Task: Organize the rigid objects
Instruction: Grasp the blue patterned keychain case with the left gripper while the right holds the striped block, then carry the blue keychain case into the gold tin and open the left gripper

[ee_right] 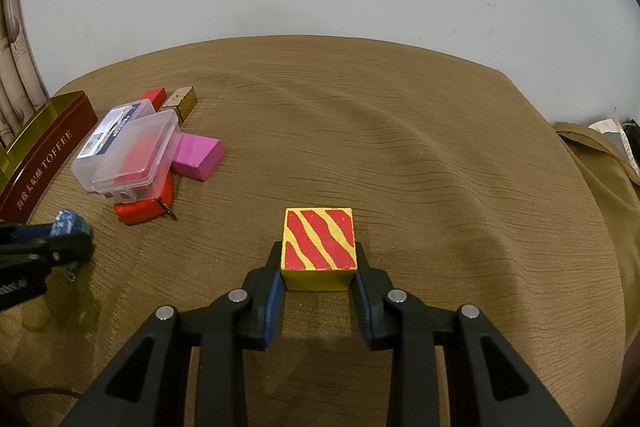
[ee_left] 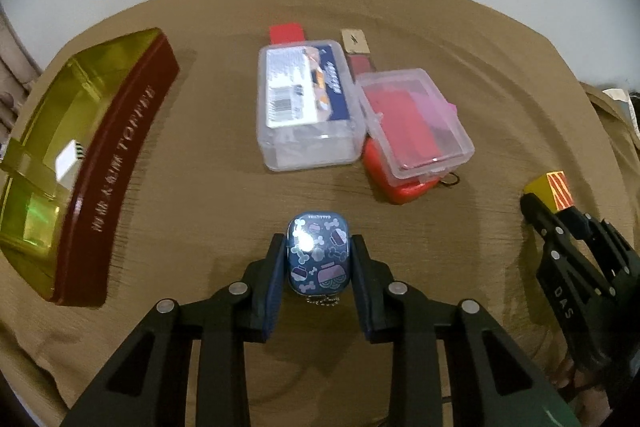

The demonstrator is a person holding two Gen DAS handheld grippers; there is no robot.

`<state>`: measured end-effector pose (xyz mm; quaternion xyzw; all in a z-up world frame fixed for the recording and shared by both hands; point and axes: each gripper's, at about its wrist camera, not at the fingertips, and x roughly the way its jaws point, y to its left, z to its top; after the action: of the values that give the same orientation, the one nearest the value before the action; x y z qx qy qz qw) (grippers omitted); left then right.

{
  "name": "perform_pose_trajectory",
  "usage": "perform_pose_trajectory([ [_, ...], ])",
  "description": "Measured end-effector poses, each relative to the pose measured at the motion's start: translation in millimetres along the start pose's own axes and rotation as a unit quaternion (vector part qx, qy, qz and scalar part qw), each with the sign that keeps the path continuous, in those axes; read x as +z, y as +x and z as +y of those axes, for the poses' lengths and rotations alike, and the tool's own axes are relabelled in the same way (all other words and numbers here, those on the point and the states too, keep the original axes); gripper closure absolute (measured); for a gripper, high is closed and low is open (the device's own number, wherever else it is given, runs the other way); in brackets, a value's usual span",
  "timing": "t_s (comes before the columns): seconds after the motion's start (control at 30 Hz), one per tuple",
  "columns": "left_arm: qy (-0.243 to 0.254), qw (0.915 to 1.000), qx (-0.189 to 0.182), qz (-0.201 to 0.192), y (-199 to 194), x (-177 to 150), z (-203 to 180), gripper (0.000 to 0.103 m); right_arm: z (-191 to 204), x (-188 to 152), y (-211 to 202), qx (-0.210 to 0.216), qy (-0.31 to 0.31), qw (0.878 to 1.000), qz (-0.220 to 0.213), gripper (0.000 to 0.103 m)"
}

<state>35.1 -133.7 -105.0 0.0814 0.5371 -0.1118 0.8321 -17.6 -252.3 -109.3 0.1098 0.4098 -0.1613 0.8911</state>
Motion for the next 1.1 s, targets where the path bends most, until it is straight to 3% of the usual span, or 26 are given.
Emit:
perform_pose_trajectory([
  [0.17, 0.019, 0.9994, 0.016, -0.024, -14.9, -4.8, 6.7, 0.076, 2.0, 0.5, 0.9, -0.001, -0.001, 1.0, 0.0, 0.073],
  [0.53, 0.016, 0.9993, 0.012, -0.033, -31.1, -2.1, 27.7, 0.076, 2.9, 0.5, 1.3, -0.001, 0.0, 1.0, 0.001, 0.073],
  [1.1, -0.036, 0.9967, 0.052, -0.051, -56.3, 8.0, 127.0, 0.075, 2.7, 0.7, 1.3, -0.003, 0.0, 1.0, 0.001, 0.073],
])
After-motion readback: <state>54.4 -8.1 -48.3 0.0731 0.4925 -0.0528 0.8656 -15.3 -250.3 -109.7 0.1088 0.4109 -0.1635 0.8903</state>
